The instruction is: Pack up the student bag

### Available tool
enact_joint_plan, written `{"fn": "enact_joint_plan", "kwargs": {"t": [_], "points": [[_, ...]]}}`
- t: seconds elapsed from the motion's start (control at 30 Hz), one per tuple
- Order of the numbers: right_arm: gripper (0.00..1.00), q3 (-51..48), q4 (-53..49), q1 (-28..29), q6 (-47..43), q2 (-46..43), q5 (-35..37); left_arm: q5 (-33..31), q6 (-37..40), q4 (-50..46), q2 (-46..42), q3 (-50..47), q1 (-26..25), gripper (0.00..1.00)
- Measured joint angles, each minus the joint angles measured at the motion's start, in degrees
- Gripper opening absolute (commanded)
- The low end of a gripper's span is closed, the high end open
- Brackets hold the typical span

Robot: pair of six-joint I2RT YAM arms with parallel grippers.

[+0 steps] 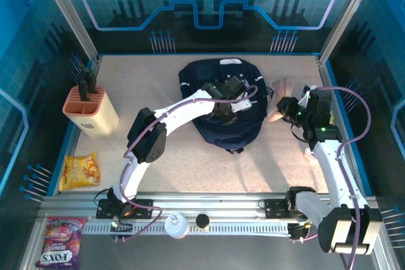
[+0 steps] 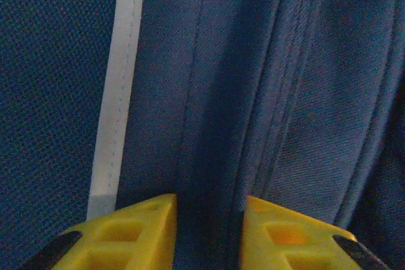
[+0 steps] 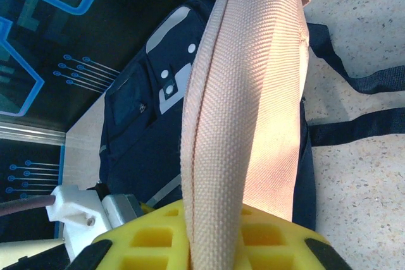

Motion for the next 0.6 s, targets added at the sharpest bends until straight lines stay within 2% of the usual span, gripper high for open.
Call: {"fn": "enact_joint_plan", "kwargs": {"t": [0.17,0.43,0.6], "points": [[0.15,0.0,-1.6,-0.9,-0.1,-1.6,0.0,-0.4,-2.9,2.1,-0.3,-0.5,0.2,0.00],[0.15,0.0,-6.2,-3.4,-0.5,-5.4,-0.2,-0.4,-8.9,7.2,-5.7,-3.4,1.4,0.00],[0.15,-0.7,-7.2,-3.8,0.6,-7.7,-4.5,-1.3,-13.9,10.5,-9.0,-3.4,2.4,0.00]]}}
